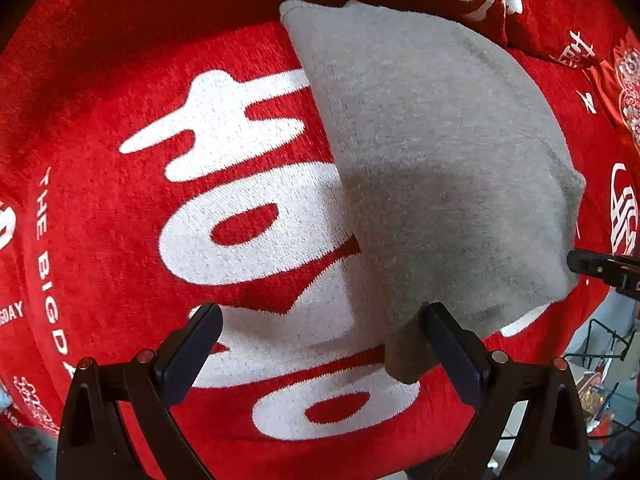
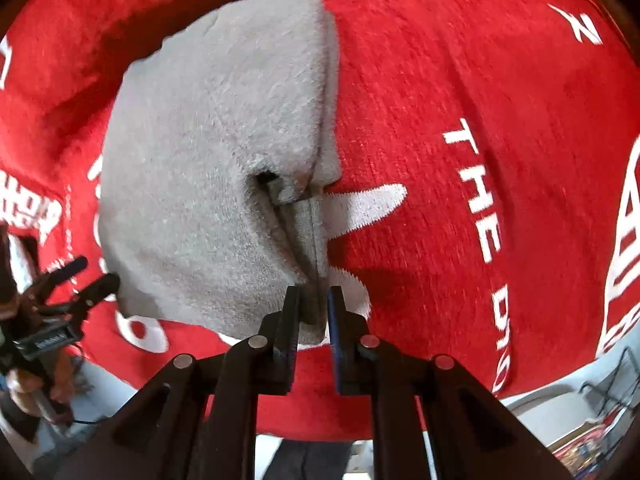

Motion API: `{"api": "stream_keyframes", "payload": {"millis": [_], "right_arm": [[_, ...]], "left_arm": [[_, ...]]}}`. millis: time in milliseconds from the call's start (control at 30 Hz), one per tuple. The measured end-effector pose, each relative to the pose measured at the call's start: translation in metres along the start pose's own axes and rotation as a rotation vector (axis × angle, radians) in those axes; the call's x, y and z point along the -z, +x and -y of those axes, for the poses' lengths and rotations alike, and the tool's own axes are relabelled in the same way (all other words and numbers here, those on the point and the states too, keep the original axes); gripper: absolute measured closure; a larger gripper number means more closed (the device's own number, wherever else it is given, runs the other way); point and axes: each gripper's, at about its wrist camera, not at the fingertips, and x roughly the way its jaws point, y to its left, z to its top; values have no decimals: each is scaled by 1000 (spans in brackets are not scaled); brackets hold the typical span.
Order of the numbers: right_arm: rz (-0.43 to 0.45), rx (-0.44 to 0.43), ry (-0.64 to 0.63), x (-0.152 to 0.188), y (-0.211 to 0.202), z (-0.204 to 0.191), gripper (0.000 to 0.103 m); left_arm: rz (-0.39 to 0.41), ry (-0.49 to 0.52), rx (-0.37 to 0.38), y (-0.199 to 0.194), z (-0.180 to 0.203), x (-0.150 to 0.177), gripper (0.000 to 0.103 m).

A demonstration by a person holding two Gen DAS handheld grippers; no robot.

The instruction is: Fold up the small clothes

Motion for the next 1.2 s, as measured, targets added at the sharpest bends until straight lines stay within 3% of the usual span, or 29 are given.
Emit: {"api": "stream_keyframes", "payload": {"millis": [267,333,400,767,1033,1200], "right_arm": [[65,-16,88,-14,-31,26,80],[63,-37,102,-18,-32,31,53],[71,-46,97,-22,-34,31,44],[72,-130,70,-42,-31,26,41],[69,-212,119,-53,-23,41,39],[69,-300,173,-64,-12,54,39]], "left_arm": [[12,-51,-11,-14,-14,-6,2],[14,-61,-12,-15,-14,-10,2],[18,-63,-16,-15,-12,-13,2],[29,-80,-19,-21,1,-24,2],[39,-97,5,-22,7,-40,2],[58,-165,40,-22,-7,-59,2]]}}
